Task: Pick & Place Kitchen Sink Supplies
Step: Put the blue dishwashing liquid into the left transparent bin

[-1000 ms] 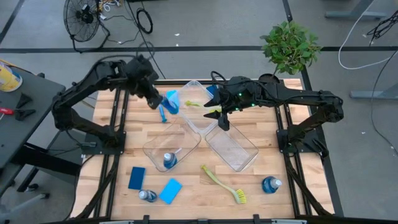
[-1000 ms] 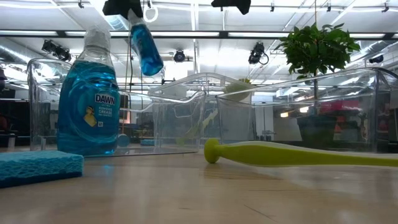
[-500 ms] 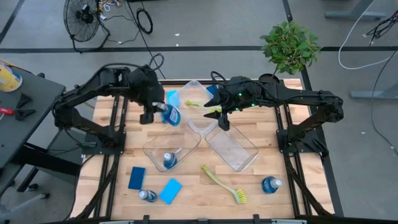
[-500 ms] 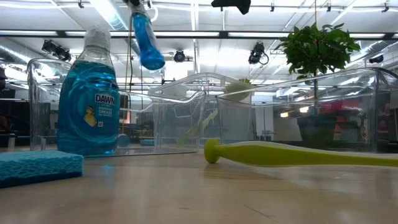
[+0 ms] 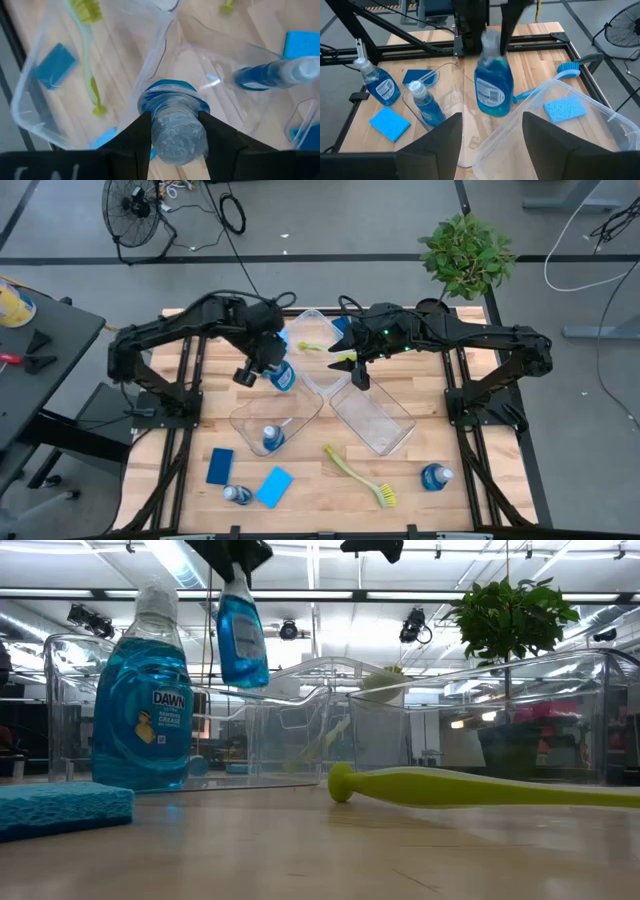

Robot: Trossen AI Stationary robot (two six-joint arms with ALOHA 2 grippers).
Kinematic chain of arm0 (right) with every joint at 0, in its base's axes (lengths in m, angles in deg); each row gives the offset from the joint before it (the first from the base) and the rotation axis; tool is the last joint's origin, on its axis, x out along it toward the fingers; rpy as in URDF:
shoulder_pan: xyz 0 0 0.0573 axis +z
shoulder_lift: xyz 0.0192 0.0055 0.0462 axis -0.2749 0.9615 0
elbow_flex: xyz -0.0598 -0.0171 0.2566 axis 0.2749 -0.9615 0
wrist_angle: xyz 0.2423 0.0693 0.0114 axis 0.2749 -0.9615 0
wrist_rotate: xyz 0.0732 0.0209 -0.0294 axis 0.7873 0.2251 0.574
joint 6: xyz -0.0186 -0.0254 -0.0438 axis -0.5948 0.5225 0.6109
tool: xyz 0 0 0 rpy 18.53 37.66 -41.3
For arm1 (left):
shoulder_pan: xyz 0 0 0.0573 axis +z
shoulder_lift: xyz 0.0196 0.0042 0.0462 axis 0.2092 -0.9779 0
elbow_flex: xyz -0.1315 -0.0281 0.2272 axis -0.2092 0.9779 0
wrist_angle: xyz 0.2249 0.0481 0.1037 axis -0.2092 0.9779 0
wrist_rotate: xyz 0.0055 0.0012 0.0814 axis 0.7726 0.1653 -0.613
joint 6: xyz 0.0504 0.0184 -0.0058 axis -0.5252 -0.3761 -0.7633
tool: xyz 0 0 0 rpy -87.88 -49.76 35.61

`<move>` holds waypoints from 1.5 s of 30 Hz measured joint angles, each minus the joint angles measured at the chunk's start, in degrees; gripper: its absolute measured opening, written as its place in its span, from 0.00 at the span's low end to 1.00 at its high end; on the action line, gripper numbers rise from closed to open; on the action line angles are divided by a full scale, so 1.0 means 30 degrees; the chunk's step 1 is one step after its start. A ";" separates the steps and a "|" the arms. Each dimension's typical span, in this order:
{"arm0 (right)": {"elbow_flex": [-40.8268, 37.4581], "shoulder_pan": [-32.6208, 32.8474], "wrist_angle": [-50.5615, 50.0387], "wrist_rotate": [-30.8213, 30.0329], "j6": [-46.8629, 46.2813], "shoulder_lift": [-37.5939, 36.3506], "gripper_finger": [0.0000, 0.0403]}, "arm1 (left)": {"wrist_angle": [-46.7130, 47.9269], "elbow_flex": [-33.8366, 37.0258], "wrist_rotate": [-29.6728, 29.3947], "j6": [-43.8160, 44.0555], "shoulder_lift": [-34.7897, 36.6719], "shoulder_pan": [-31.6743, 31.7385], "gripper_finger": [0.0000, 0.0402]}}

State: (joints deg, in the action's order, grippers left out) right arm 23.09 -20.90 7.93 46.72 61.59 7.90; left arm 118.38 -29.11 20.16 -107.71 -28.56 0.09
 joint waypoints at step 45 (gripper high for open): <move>0.0000 0.0004 -0.0054 -0.0007 0.1072 0.0000 0.52 | -0.0513 0.0022 -0.1022 0.1752 -0.5128 -0.1268 0.36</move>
State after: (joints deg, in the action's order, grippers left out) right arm 23.09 -20.89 7.77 46.70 64.81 7.90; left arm 116.84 -29.05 17.09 -102.45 -43.94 -3.72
